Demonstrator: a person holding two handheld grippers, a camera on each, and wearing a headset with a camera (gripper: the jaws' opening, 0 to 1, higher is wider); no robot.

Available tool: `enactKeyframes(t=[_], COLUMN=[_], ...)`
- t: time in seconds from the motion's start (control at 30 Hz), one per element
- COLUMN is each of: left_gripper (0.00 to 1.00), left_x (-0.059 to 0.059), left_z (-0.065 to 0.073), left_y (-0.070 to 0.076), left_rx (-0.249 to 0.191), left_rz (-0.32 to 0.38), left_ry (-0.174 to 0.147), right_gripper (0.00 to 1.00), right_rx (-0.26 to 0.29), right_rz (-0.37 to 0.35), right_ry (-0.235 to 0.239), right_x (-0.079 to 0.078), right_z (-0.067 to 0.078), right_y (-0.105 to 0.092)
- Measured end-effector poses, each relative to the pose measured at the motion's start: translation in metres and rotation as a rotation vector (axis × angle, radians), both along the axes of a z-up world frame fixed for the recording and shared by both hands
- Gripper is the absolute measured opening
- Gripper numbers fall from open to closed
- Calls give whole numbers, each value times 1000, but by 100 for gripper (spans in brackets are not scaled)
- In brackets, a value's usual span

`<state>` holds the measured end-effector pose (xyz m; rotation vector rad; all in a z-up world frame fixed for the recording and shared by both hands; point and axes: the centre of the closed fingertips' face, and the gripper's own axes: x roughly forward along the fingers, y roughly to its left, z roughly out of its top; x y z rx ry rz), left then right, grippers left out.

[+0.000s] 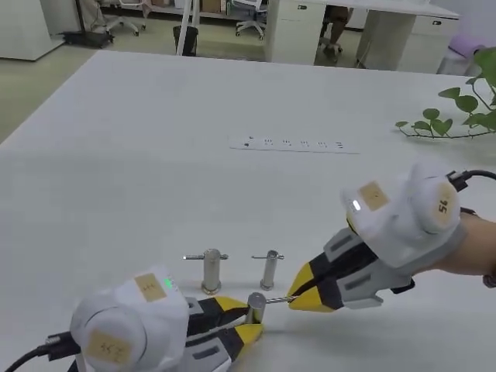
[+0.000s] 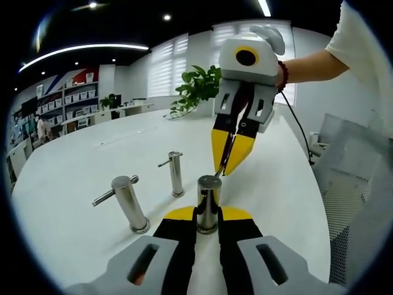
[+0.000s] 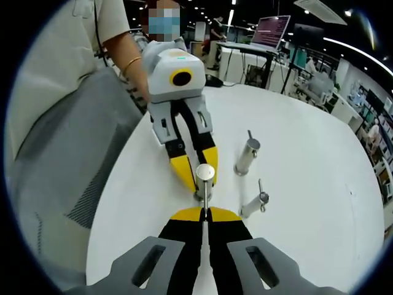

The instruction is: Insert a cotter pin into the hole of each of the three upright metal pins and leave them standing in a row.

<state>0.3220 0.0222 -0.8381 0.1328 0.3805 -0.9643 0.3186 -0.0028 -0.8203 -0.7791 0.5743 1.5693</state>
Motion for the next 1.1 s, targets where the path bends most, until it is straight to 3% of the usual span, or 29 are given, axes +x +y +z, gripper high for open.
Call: enactKeyframes(t=[0.57, 0.73, 1.1], left_gripper=[11, 11, 11], left_x=[0, 1, 1], left_z=[0, 0, 0], left_y=[-2, -2, -2], left_rx=[-15, -21, -32], left_rz=[13, 18, 25], left_ry=[6, 11, 22], right_gripper=[4, 11, 6], right_rx=[46, 35, 48], right_rz=[-37, -62, -86], right_ry=[22, 42, 32], right_x=[-5, -6, -2], right_z=[0, -3, 3], right_y=[20, 18, 10])
